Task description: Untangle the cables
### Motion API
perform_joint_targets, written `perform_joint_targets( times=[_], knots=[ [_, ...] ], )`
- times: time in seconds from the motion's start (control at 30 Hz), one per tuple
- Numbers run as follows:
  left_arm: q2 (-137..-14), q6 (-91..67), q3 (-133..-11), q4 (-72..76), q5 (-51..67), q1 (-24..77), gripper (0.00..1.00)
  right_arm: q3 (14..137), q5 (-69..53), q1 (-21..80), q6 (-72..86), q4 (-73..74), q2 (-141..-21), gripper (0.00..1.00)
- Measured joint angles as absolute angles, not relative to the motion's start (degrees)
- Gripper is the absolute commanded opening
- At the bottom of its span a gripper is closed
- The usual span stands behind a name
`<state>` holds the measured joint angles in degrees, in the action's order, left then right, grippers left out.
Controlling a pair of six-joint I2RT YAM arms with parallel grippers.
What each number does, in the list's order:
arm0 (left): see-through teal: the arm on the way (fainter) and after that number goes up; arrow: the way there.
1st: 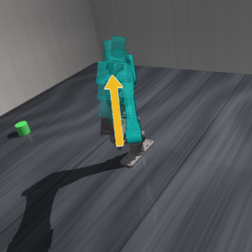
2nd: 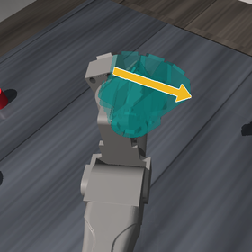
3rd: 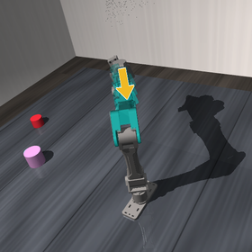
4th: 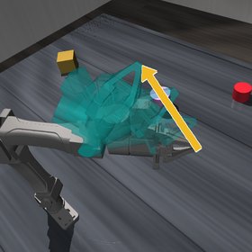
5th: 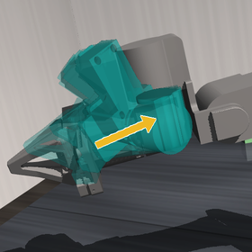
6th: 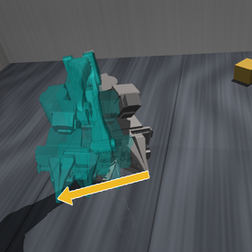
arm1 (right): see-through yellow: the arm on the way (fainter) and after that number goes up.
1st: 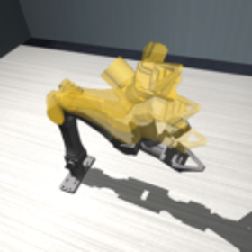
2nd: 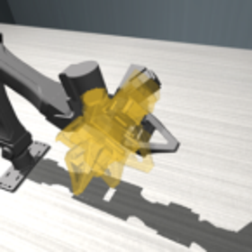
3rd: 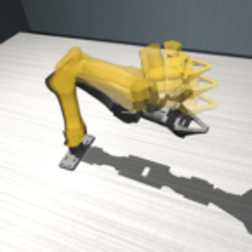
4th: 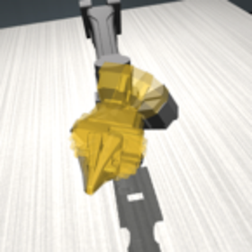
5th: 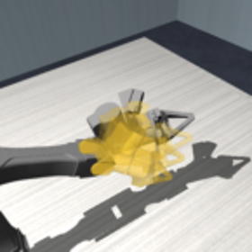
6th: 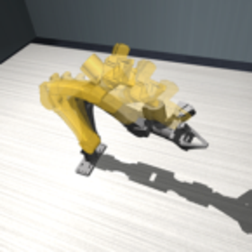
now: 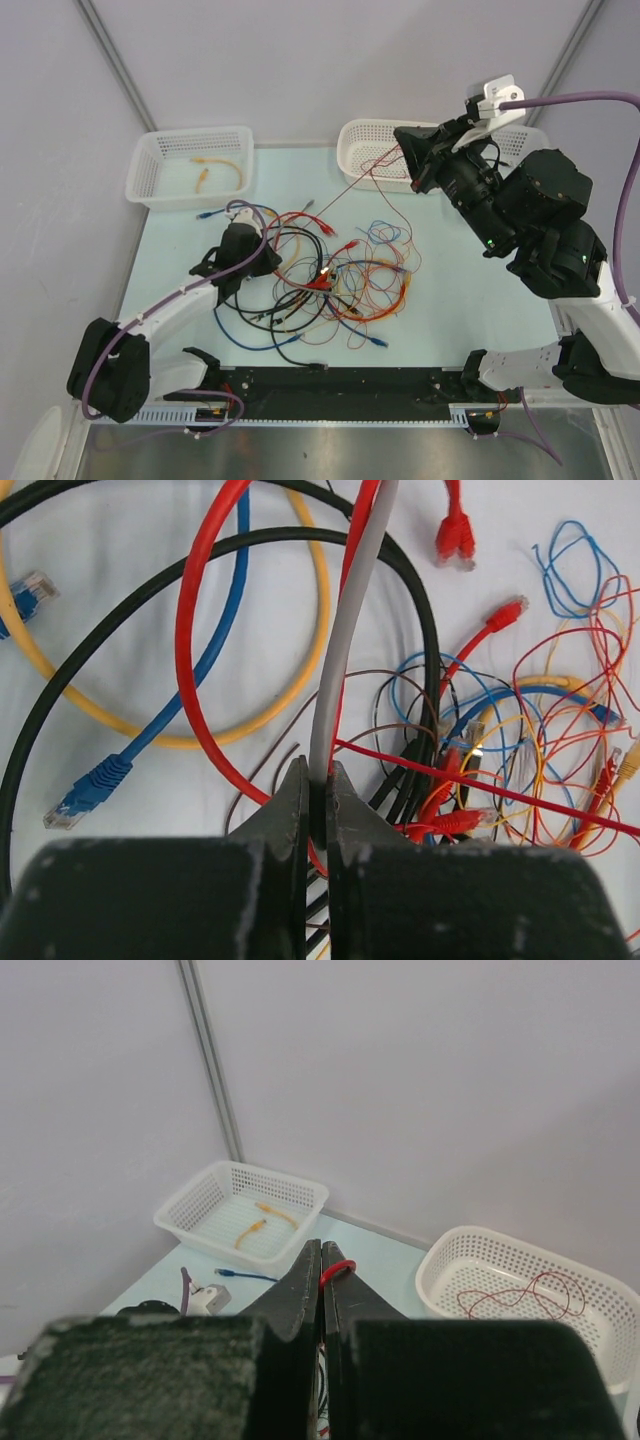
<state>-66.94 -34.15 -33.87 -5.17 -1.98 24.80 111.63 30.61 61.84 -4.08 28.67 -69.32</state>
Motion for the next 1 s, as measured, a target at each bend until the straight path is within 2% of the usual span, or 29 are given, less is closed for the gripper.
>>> perform_joint_targets(
  times=[0.07,0.1,0.13,0.17,0.23,0.27,0.5,0.77,1.0],
  knots=[
    [-68.27,-34.54,-34.0,-5.15,-0.95,23.88,0.33,111.66,30.59,61.89,-4.56,28.71,-69.3,0.0],
    [-69.01,-34.63,-34.04,-5.69,-0.93,23.38,0.53,111.77,30.65,61.93,-4.93,28.23,-69.3,0.0],
    [-69.89,-34.63,-34.02,-7.09,-0.99,22.57,0.6,112.42,30.7,61.93,-5.28,27.49,-69.3,0.0],
    [-70.83,-34.65,-33.8,-8.43,-1.17,21.8,0.75,113.36,30.74,61.93,-5.67,26.63,-69.17,0.0],
    [-71.79,-34.61,-33.3,-10.96,-1.34,20.88,0.89,115.02,30.83,61.93,-6.11,24.95,-68.47,0.0],
    [-71.83,-35.0,-33.1,-12.19,-1.41,20.73,0.99,115.77,30.85,61.93,-6.17,24.21,-67.83,0.0],
    [-64.93,-35.05,-33.3,-16.08,-1.93,20.71,1.0,116.55,31.11,61.93,-6.22,20.49,-64.18,0.0],
    [-52.36,-36.07,-36.51,-15.84,-0.43,20.71,0.99,112.9,32.82,61.04,-7.05,19.79,-66.48,0.0],
    [-47.59,-37.15,-36.84,-18.2,2.13,20.71,1.0,112.55,29.61,48.27,-3.4,21.54,-73.93,0.0]
  ],
)
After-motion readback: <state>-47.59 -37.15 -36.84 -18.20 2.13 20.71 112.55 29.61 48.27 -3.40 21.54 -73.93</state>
